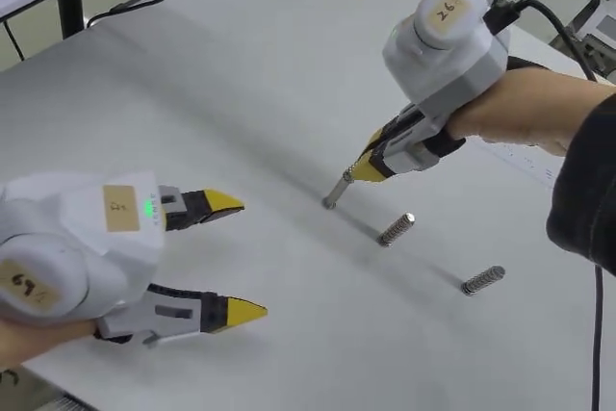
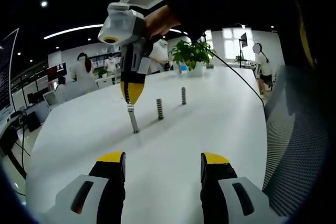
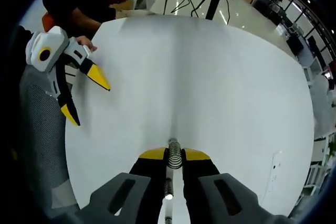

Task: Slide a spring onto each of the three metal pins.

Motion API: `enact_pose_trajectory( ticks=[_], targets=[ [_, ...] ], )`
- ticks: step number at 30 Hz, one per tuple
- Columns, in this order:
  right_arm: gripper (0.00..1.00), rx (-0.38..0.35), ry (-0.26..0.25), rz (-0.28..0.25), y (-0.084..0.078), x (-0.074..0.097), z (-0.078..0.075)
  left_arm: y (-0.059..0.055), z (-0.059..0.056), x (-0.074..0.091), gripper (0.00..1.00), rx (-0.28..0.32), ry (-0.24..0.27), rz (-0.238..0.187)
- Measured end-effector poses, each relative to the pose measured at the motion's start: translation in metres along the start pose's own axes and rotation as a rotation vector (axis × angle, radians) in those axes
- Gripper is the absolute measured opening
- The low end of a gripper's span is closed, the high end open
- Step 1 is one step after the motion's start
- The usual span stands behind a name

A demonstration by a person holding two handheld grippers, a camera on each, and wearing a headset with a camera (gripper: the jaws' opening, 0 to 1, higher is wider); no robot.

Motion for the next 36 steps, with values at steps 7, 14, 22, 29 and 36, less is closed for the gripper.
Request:
enact_pose_trajectory(
  ticks=[7, 14, 22, 29, 36],
  targets=[
    [0.09, 0.003, 0.01, 0.021, -0.001, -0.011, -0.001, -0.002, 0.001, 0.0, 0.52, 0.005, 0.003, 0.002],
    [0.09, 0.013, 0.02, 0.048, -0.001, -0.021, 0.0, -0.004, 0.001, -0.001, 0.52, 0.011, 0.004, 0.005],
    [0.09, 0.021, 0.033, 0.085, -0.005, -0.034, 0.002, -0.005, 0.001, -0.002, 0.51, 0.015, 0.004, 0.007],
    [0.09, 0.023, 0.052, 0.1, -0.006, -0.041, 0.007, -0.007, 0.002, -0.003, 0.51, 0.018, 0.005, 0.01],
    [0.09, 0.032, 0.063, 0.121, -0.011, -0.05, 0.013, -0.008, 0.002, -0.004, 0.51, 0.022, 0.004, 0.011]
  ],
)
Point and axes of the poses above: the centre of the closed fingertips' face, and the gripper's own axes: x roughly backward along the fingers, z roughly to its left, y roughly out of its top, the point moved 2 cm from there along x, roughly backward along the fingers, and after that the axes turned 10 degrees about z, right-handed, at the moved point
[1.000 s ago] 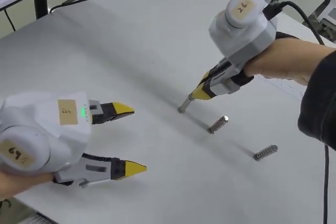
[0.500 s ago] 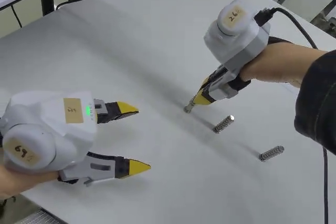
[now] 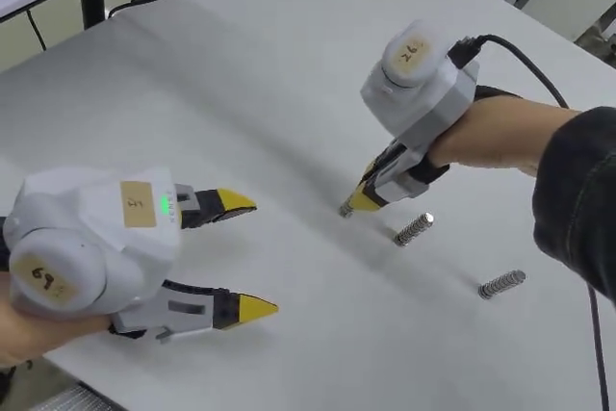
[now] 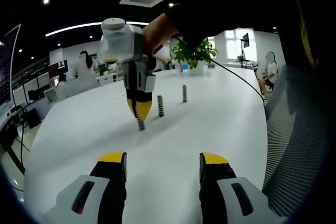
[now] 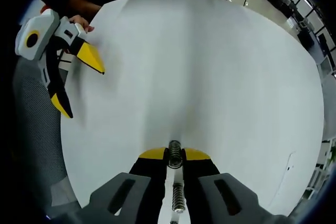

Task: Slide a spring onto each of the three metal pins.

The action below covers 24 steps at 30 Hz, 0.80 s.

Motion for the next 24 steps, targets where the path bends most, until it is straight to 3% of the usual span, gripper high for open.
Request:
enact_pose_trajectory(
  ticks=[13, 24],
  targets=[
    [0.1, 0.0, 0.014, 0.005, -0.003, -0.004, 0.006, 0.001, -0.002, -0.002, 0.51, 0.0, -0.004, -0.001],
    [0.21, -0.01, 0.028, -0.007, -0.004, 0.001, 0.015, 0.0, -0.001, -0.002, 0.51, 0.005, -0.006, 0.001]
  ],
)
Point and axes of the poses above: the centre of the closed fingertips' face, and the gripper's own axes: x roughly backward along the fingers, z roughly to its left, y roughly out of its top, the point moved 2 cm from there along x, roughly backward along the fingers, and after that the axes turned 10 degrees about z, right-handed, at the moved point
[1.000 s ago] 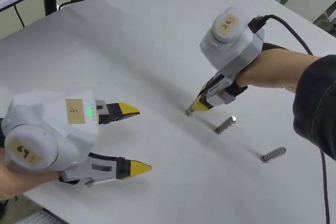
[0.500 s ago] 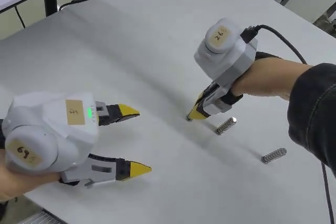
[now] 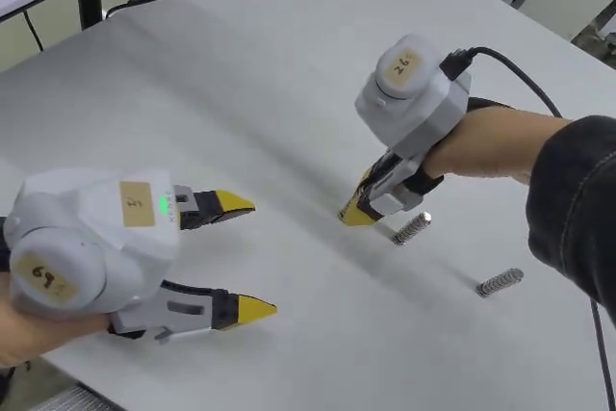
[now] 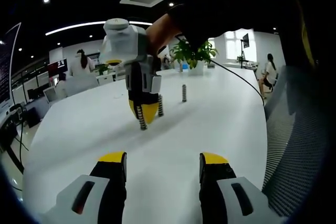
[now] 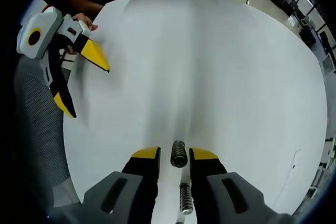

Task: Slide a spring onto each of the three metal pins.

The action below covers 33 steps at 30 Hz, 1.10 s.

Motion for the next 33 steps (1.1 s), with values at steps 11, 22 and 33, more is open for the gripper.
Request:
enact_pose_trajectory(
  ticks=[11, 22, 33],
  targets=[
    [0.29, -0.045, -0.025, -0.05, -0.008, 0.019, -0.001, 0.008, 0.001, -0.001, 0.52, -0.006, -0.009, 0.0],
    [0.32, -0.11, -0.084, -0.177, -0.012, 0.053, -0.001, 0.021, 0.006, 0.002, 0.52, 0.007, -0.013, -0.008],
    [0.36, -0.186, -0.153, -0.296, -0.037, 0.083, -0.004, 0.038, 0.009, 0.002, 0.52, 0.032, -0.024, -0.026]
  ],
)
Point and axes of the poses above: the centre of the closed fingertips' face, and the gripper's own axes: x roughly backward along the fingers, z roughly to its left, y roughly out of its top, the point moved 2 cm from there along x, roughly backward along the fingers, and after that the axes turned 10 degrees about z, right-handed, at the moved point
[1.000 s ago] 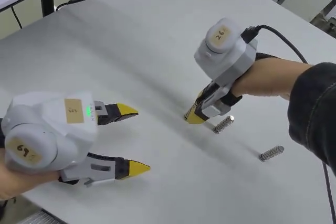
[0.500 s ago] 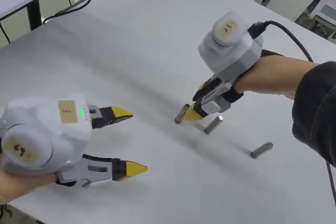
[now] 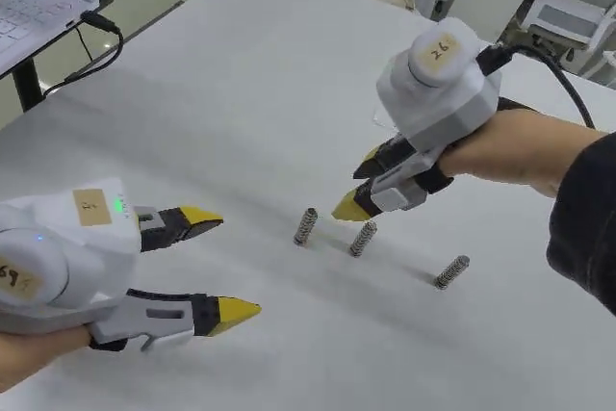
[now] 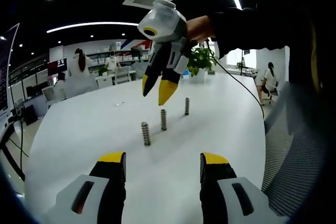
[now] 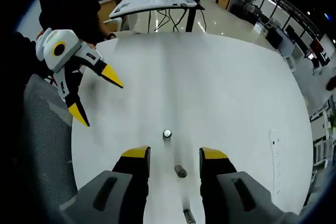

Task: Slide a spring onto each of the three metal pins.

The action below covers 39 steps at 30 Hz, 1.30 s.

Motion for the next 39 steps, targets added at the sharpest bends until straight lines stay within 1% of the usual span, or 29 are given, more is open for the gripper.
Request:
enact_pose_trajectory(
  ticks=[4, 7, 11, 14, 15, 16, 19, 20, 21, 22, 25, 28, 30, 32, 33, 34, 35, 38, 39],
  targets=[
    [0.36, -0.032, -0.021, -0.052, -0.01, 0.017, 0.004, 0.007, -0.003, -0.002, 0.52, -0.01, -0.005, 0.0],
    [0.36, -0.044, -0.044, -0.077, -0.019, 0.027, 0.007, 0.013, -0.004, -0.002, 0.52, -0.014, -0.007, -0.002],
    [0.37, -0.073, -0.078, -0.122, -0.031, 0.044, 0.01, 0.02, -0.004, -0.003, 0.53, -0.002, -0.004, -0.013],
    [0.37, -0.106, -0.113, -0.175, -0.038, 0.057, 0.011, 0.025, -0.005, -0.002, 0.53, 0.003, -0.002, -0.019],
    [0.37, -0.118, -0.118, -0.195, -0.04, 0.061, 0.012, 0.026, -0.005, -0.002, 0.53, 0.007, -0.004, -0.021],
    [0.37, -0.136, -0.125, -0.215, -0.044, 0.065, 0.014, 0.027, -0.006, -0.002, 0.53, 0.009, -0.005, -0.022],
    [0.37, -0.163, -0.151, -0.239, -0.058, 0.073, 0.015, 0.032, -0.007, -0.003, 0.53, 0.01, -0.007, -0.021],
    [0.37, -0.184, -0.161, -0.259, -0.063, 0.076, 0.016, 0.033, -0.008, -0.003, 0.53, 0.01, -0.008, -0.022],
    [0.37, -0.191, -0.162, -0.267, -0.064, 0.077, 0.017, 0.035, -0.008, -0.004, 0.54, 0.014, -0.01, -0.024],
    [0.37, -0.21, -0.164, -0.292, -0.068, 0.081, 0.018, 0.037, -0.009, -0.004, 0.54, 0.016, -0.011, -0.026],
    [0.38, -0.234, -0.193, -0.326, -0.08, 0.089, 0.02, 0.041, -0.011, -0.005, 0.54, 0.015, -0.013, -0.027],
    [0.39, -0.276, -0.217, -0.38, -0.095, 0.097, 0.022, 0.042, -0.013, -0.007, 0.55, 0.015, -0.015, -0.023],
    [0.4, -0.298, -0.228, -0.405, -0.104, 0.099, 0.024, 0.042, -0.014, -0.007, 0.55, 0.019, -0.013, -0.022],
    [0.41, -0.326, -0.25, -0.423, -0.116, 0.099, 0.027, 0.042, -0.015, -0.006, 0.56, 0.032, -0.013, -0.023],
    [0.42, -0.342, -0.249, -0.433, -0.121, 0.099, 0.029, 0.042, -0.015, -0.006, 0.56, 0.035, -0.013, -0.024],
    [0.42, -0.368, -0.24, -0.439, -0.129, 0.096, 0.032, 0.041, -0.017, -0.006, 0.56, 0.045, -0.014, -0.025],
    [0.42, -0.385, -0.247, -0.448, -0.137, 0.094, 0.034, 0.041, -0.017, -0.006, 0.56, 0.047, -0.014, -0.025],
    [0.43, -0.41, -0.249, -0.447, -0.152, 0.087, 0.041, 0.038, -0.02, -0.006, 0.56, 0.06, -0.016, -0.019],
    [0.44, -0.422, -0.247, -0.446, -0.162, 0.08, 0.045, 0.037, -0.021, -0.006, 0.57, 0.064, -0.016, -0.017]
  ],
)
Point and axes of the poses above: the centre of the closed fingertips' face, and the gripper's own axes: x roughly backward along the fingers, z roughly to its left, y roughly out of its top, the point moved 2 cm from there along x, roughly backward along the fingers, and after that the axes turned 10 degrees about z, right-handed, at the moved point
